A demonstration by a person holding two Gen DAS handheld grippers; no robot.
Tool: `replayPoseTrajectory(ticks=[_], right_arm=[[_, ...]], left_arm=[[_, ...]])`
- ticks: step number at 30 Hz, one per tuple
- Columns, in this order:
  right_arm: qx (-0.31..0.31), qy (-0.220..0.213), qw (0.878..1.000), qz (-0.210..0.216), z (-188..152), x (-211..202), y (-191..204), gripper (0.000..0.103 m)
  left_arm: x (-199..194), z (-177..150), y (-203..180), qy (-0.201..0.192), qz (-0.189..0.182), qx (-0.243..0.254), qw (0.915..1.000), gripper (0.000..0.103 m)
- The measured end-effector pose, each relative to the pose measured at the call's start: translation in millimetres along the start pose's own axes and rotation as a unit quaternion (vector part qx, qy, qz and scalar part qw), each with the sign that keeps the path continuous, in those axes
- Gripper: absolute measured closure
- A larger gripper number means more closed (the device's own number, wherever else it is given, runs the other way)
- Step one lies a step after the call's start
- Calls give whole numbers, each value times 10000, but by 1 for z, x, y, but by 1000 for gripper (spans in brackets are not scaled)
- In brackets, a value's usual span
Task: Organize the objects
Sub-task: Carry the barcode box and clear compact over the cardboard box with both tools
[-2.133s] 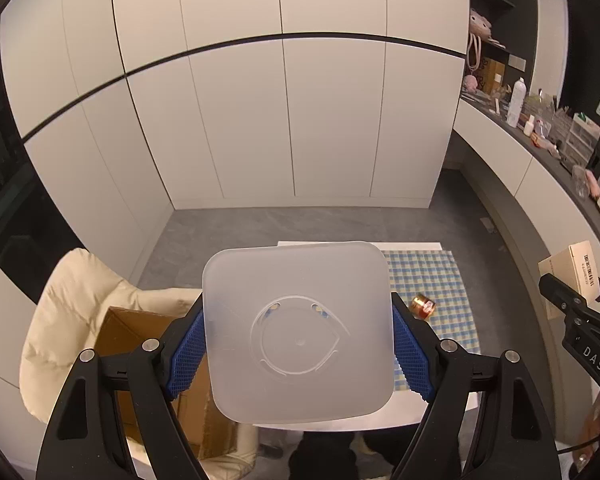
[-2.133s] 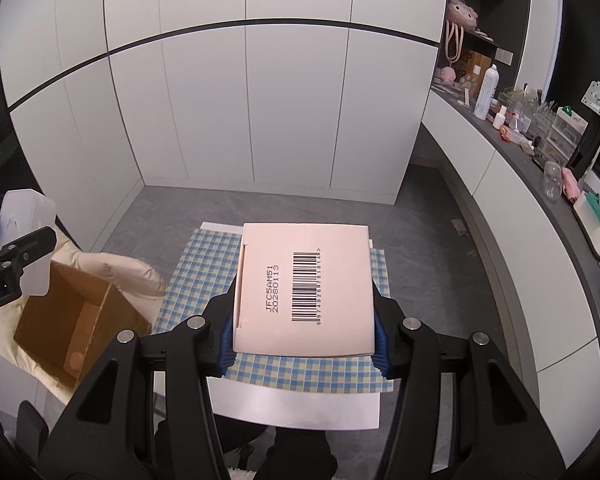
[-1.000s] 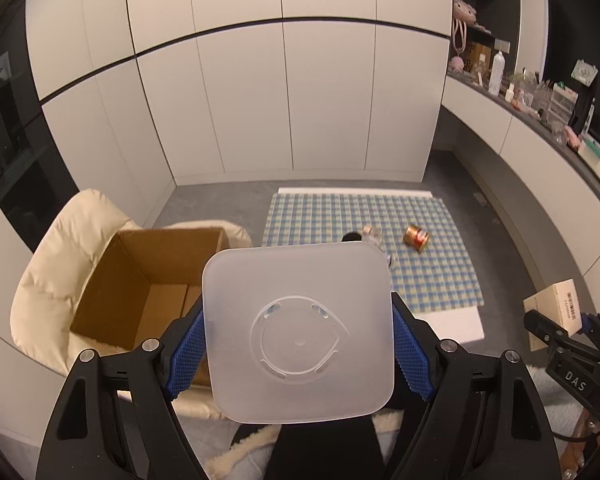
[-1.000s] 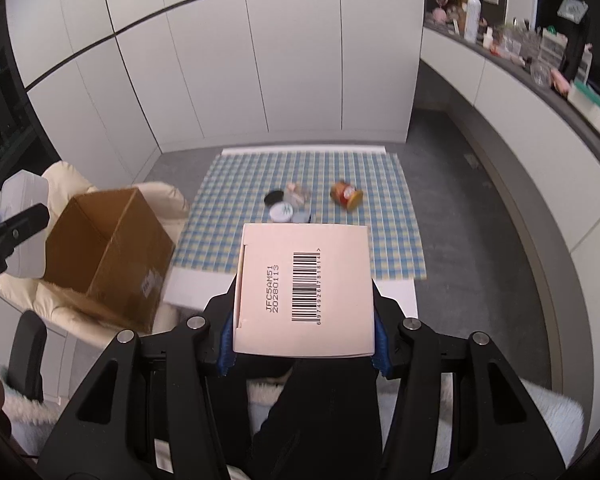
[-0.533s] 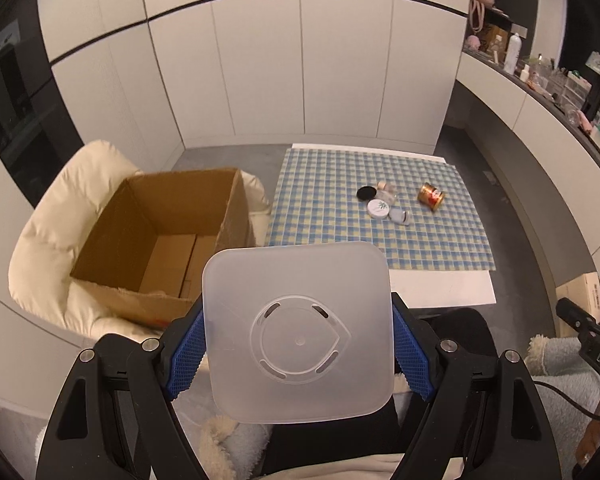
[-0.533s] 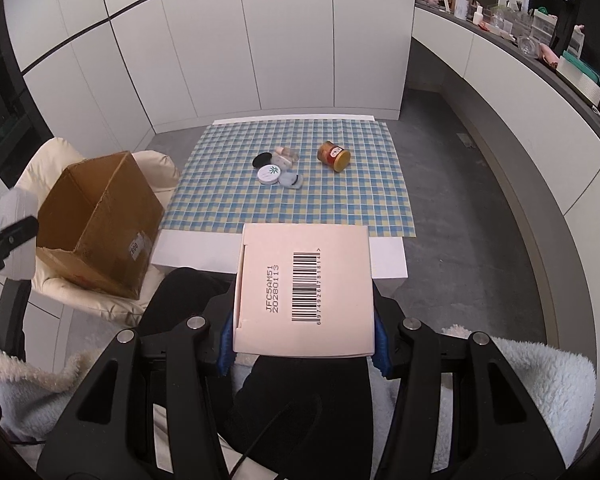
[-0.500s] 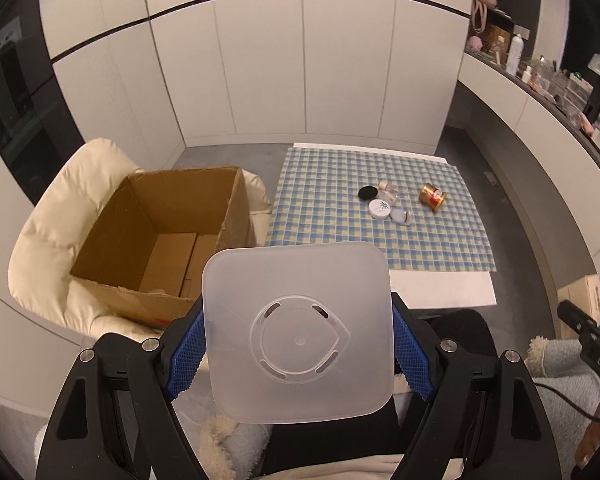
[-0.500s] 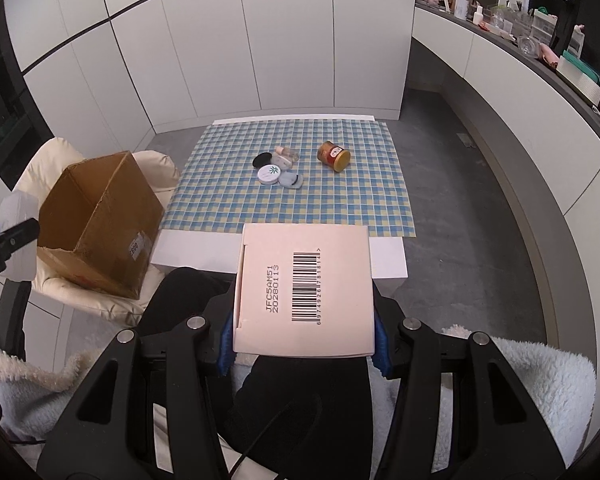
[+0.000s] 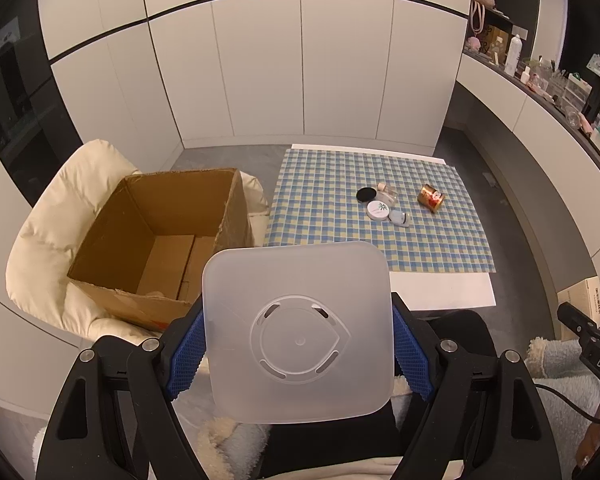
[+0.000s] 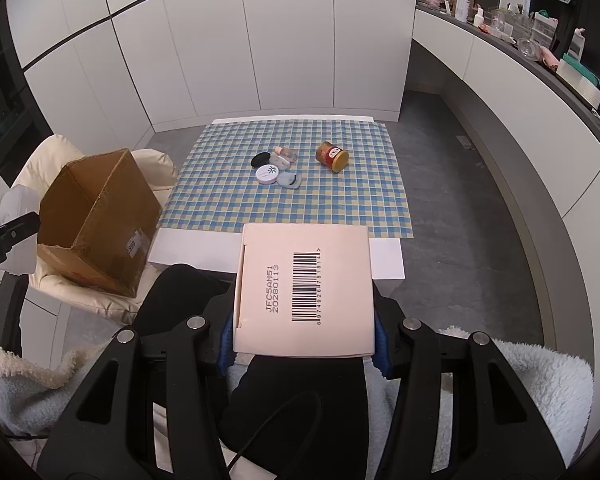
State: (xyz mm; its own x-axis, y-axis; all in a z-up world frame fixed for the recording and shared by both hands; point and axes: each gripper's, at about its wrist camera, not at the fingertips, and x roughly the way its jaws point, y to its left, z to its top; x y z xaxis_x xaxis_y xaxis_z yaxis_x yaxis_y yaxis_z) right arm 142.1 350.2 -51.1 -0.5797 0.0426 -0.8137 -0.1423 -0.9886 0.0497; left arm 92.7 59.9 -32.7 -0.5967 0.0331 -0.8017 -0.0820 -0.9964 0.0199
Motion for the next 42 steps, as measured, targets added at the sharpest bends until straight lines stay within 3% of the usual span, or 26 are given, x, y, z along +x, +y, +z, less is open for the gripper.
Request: replayPoseTrajectory(ticks=[12,21,33,42], right_arm=[[-127,56,9998,113,1,4,10,49],[-475,80,9982,352,9,13,37,49],[-1204,193,9873,1021,21,33,109,49],[-1874,337,9677,1654,23,52,185,49]], left_arm=[[4,-3,13,66,27,-188,9998,20],[5,-13,41,145,264,-513,9982,20],[-3,-33,105,218,805,-1230,9889,20],[-13,-50,157,278,1291,-1766,9754,20]])
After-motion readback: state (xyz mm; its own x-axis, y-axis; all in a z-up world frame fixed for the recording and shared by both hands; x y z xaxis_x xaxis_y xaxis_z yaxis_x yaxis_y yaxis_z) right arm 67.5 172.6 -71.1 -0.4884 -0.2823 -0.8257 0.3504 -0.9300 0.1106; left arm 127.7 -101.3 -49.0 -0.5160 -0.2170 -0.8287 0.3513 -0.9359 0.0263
